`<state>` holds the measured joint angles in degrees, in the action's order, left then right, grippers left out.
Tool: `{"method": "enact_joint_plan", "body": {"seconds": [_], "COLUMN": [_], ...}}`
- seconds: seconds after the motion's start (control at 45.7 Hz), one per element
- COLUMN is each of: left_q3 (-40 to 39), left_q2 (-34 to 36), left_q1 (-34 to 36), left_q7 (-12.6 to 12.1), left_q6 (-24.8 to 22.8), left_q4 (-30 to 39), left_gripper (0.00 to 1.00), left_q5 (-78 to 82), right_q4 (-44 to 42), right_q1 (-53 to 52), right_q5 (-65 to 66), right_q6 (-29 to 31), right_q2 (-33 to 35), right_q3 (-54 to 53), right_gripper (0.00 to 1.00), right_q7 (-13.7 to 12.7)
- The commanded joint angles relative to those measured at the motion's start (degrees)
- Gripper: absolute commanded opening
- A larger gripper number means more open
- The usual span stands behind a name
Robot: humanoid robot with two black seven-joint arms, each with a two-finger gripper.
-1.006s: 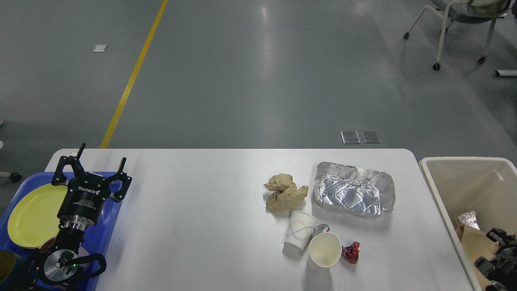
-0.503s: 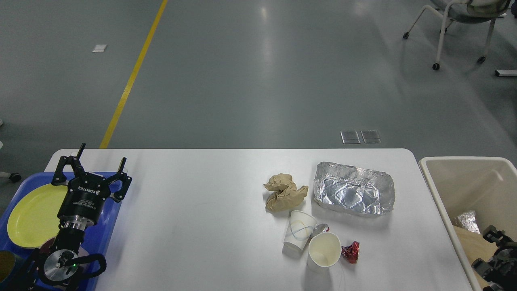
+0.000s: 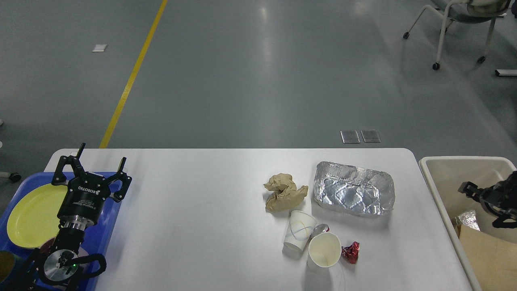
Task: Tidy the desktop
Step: 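Raise the right gripper out of the bin, then move the right gripper to the foil tray's edge nearest the bin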
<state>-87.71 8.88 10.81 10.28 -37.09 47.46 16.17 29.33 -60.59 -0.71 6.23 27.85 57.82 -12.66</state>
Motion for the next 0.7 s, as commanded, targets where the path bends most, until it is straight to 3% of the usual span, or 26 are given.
{"method": "enact_joint_plan", "body": {"seconds": [0.0, 0.153, 0.437, 0.678], "left_q3": [0.00, 0.00, 0.00, 0.00], "left_q2": [0.00, 0.00, 0.00, 0.00], "left_q1": [0.00, 0.00, 0.00, -0.09], "left_q7": [-0.09, -0.09, -0.09, 0.00], "left_q6": [0.00, 0.00, 0.00, -0.09], "left_q4": [0.00, 0.00, 0.00, 0.00], "left_gripper": [0.96, 0.96, 0.96, 0.96], "left_q5": [0.00, 0.00, 0.00, 0.00], "right_q4": [9.59, 19.35, 33.06, 53.35], "right_q1": [-13.65, -30.80, -53.65, -72.54], "right_q5": [0.10, -0.17, -0.43, -0.61], "right_q6": [5.55, 11.34, 33.66, 36.58], "right_q2": [0.27, -0.95, -8.51, -11.15], "right_q3": [8.53, 11.78, 15.57, 14.34], "right_gripper": [1.00, 1.00, 1.00, 1.00], "right_q7": [-0.08, -0.61, -0.79, -0.79]}}
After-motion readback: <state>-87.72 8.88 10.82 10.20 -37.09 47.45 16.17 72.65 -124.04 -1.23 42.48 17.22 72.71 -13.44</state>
